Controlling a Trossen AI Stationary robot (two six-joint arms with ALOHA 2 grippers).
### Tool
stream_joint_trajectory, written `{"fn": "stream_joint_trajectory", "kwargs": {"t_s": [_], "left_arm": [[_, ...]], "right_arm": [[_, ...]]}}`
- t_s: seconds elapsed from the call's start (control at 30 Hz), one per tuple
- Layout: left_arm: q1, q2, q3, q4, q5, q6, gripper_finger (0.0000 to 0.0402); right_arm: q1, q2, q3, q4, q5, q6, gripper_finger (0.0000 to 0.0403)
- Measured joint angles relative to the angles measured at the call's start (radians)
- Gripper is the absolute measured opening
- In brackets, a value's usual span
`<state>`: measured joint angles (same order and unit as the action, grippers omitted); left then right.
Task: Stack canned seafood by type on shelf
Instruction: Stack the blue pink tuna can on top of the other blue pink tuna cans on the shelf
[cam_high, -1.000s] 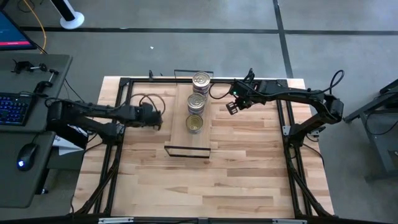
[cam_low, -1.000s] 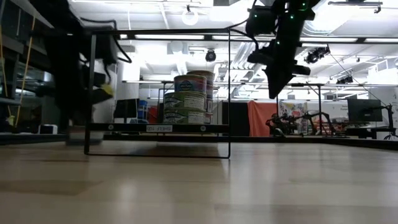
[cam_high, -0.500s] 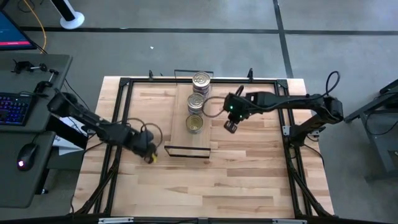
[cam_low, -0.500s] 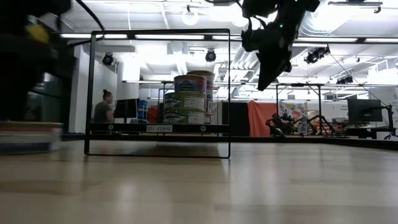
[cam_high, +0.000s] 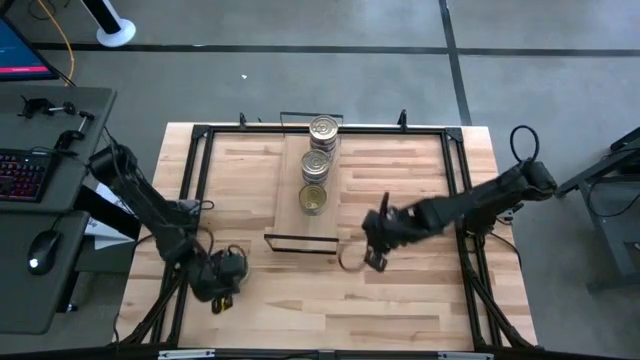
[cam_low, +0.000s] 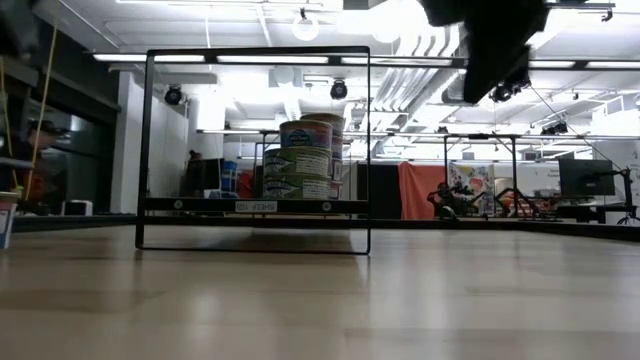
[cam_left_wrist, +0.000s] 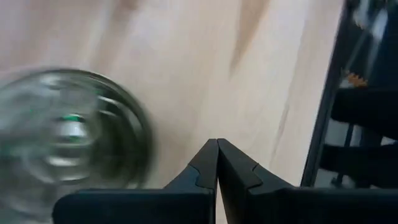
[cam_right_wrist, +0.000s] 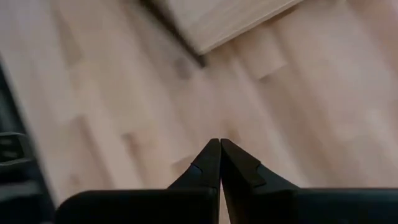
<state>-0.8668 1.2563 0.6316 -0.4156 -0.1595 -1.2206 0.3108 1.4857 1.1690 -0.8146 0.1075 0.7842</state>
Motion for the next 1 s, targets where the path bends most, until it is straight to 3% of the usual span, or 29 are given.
{"fn": "stream_joint_trajectory", "kwargs": {"t_s": [0.17, 0.33, 0.5, 0.6, 0.77, 1.0], "left_arm": [[-0.089, 0.101, 0.066, -0.01, -0.031, 0.036, 0.0], [-0.149, 0.144, 0.207, -0.227, -0.247, 0.207, 0.0], [-0.136, 0.153, 0.261, -0.55, -0.46, 0.231, 0.0], [-0.11, 0.154, 0.236, -0.561, -0.408, 0.239, 0.0], [-0.108, 0.155, 0.184, -0.395, -0.254, 0.272, 0.0], [-0.105, 0.184, 0.183, -0.444, -0.268, 0.144, 0.0]], "right_arm": [[0.176, 0.0, 0.0, 0.069, 0.112, 0.284, 0.0], [0.281, 0.021, 0.0, 0.102, 0.173, 0.513, 0.0], [0.329, 0.081, 0.0, 0.147, 0.171, 0.584, 0.0], [0.342, 0.131, 0.0, 0.172, 0.151, 0.583, 0.0], [0.368, 0.181, 0.0, 0.196, 0.125, 0.581, 0.0], [0.424, 0.183, 0.0, 0.197, 0.189, 0.576, 0.0]]}}
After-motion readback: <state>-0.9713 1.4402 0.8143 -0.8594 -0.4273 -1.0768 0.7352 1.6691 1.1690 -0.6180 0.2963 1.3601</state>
